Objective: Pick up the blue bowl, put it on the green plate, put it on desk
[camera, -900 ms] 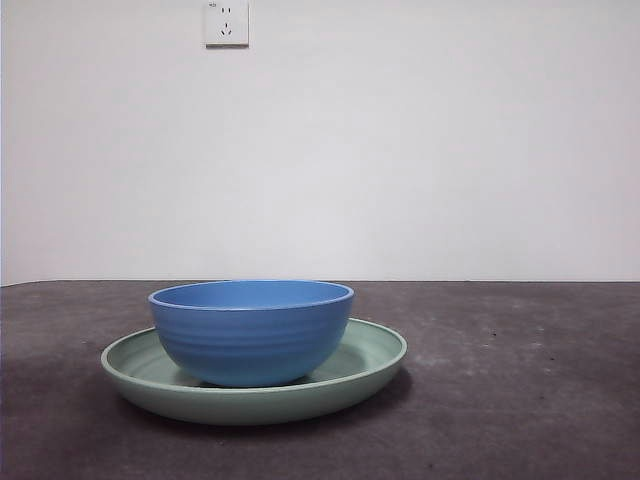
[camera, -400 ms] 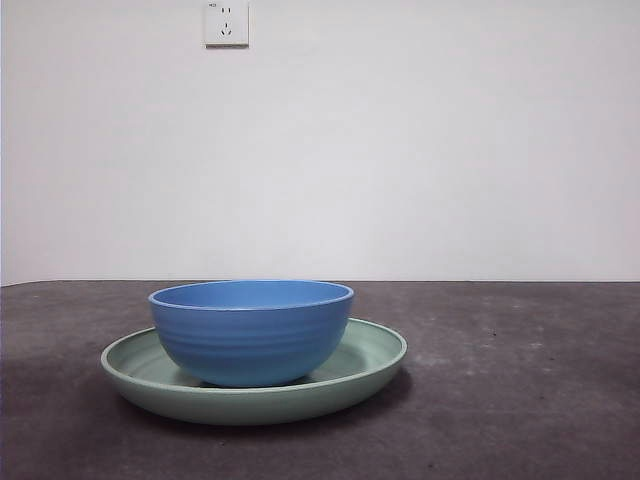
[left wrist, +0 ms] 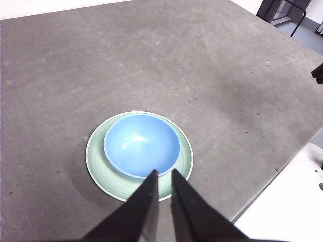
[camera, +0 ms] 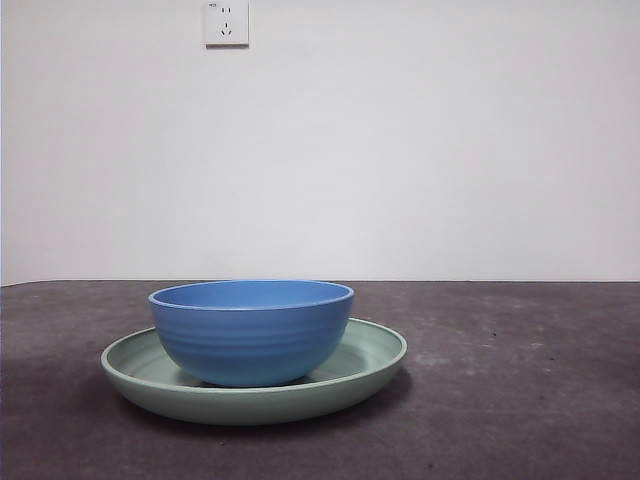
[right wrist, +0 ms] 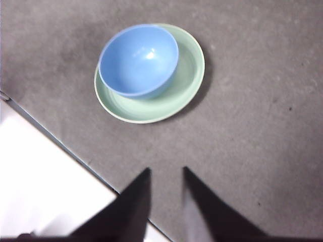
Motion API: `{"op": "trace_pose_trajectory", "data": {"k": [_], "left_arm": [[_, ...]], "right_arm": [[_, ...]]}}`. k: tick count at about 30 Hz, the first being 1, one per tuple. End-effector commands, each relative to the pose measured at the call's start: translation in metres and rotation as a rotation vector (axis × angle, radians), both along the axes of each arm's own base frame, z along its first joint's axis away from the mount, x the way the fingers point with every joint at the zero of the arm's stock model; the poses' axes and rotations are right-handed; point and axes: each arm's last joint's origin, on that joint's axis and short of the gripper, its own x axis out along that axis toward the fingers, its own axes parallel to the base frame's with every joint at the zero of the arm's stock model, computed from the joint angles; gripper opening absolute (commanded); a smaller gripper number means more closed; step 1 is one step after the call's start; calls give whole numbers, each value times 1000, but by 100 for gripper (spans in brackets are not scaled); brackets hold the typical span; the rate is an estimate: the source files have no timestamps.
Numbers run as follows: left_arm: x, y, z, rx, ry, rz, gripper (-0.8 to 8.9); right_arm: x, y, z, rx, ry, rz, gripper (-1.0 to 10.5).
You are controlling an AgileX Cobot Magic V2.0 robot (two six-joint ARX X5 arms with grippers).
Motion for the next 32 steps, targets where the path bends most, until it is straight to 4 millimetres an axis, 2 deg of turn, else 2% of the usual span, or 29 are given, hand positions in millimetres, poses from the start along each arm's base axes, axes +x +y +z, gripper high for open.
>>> {"op": "trace_pose_trajectory", "data": {"k": [1,15,20,23,26,32], "left_arm": [[0,0,3,-8,-14,-6,24],[0,0,3,-8,-13,-6,24],[5,2,0,-5,-2,60,24],[13,4,-12,-1,2,164,24],[26,8,-32,-28,-65,285,24],[44,22,-94,-70,-193,497,24]], "right_arm": [[1,2,3,19,-11,2,43],[1,2,3,20,-12,1,43],[1,2,3,20,-12,1,43],[1,2,3,20,-12,2,43],[1,2,3,20,-12,1,43],[1,2,3,20,-12,2,43]]}}
